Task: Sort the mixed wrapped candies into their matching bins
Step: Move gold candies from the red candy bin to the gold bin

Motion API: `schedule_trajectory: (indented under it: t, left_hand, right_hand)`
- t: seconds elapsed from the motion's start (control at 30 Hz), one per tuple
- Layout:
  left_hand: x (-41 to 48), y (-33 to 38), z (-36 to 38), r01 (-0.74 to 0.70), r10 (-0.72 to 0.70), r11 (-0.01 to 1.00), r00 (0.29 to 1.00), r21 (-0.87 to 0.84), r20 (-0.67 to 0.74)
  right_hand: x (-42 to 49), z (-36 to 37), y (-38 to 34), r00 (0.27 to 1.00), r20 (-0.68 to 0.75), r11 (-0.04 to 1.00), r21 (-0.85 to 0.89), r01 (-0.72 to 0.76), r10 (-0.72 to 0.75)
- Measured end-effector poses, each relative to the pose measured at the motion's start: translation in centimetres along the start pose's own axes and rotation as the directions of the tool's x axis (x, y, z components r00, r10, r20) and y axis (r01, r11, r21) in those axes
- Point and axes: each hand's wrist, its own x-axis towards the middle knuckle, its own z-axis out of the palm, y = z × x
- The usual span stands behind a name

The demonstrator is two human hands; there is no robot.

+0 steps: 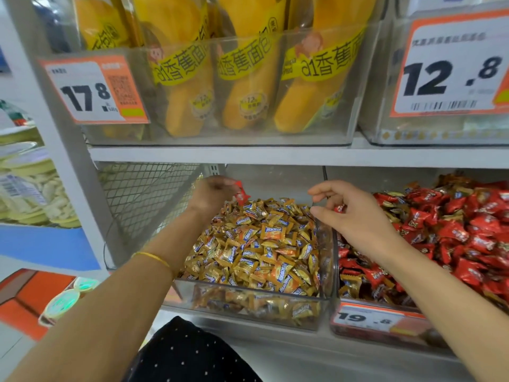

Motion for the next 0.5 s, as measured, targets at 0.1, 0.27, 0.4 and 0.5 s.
schedule_trajectory:
  t: [0.1,0.27,0.4,0.5]
  left_hand:
    - [-4.2,2.5,1.2,0.005,0.055,0.976,0.963,-0.220,0.265]
    - [-8.3,5.0,5.2,-0.009,0.144,0.943,0.913,-0.332,0.383]
    - [-9.1,5.8,8.1,-0.267,0.284,0.959,0.900,-0.095,0.330]
    - [-8.2,5.6,9.9,-0.388,0.336,0.918,0.875,0.088,0.349]
  right_hand:
    - [-0.5,-0.3,-0.8,1.000,-0.009,0.997,0.080,-0.014,0.015]
    - [-1.8,-1.1,-1.9,0.999,0.029,0.995,0.099,-0.021,0.018]
    - [-2.4,-6.2,-1.1,0.980,0.063,0.981,0.031,-0.190,0.188]
    - [-2.8,-10.3,0.8,0.879,0.238,0.905,-0.209,-0.370,0.414]
